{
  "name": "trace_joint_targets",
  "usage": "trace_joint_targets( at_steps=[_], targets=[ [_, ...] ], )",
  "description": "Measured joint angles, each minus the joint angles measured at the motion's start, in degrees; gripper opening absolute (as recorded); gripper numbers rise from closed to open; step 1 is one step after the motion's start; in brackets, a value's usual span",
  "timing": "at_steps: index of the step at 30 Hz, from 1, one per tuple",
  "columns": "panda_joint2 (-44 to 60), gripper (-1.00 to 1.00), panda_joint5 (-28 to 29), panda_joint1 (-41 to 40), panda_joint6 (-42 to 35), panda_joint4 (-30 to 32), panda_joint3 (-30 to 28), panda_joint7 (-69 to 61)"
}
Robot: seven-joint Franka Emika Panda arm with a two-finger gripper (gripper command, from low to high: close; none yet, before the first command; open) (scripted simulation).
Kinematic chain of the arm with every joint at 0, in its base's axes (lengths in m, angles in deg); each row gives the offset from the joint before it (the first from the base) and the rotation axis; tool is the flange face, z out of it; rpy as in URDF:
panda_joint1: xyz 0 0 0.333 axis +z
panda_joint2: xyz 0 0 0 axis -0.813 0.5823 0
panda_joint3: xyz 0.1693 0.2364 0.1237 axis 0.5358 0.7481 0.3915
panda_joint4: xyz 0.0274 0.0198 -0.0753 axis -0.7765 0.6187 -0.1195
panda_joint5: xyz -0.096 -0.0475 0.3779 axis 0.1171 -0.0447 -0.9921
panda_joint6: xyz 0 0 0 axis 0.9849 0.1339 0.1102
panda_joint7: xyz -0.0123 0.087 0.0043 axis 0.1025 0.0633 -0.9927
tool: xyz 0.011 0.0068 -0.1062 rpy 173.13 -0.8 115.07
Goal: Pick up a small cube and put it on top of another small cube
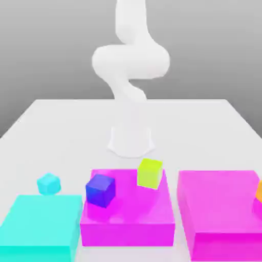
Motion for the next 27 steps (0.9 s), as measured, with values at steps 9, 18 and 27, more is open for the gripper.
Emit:
trace_joint_targets(
  at_steps=[9,18,27],
  targets=[
    [18.15,0.0,3.34,-8.62,13.16,13.2,-9.79,-2.41],
    [38.53,0.0,0.56,-17.46,27.49,27.03,-21.25,-9.58],
    [57.22,-1.0,-20.02,-33.27,41.52,25.96,-2.74,-25.65]
  ],
)
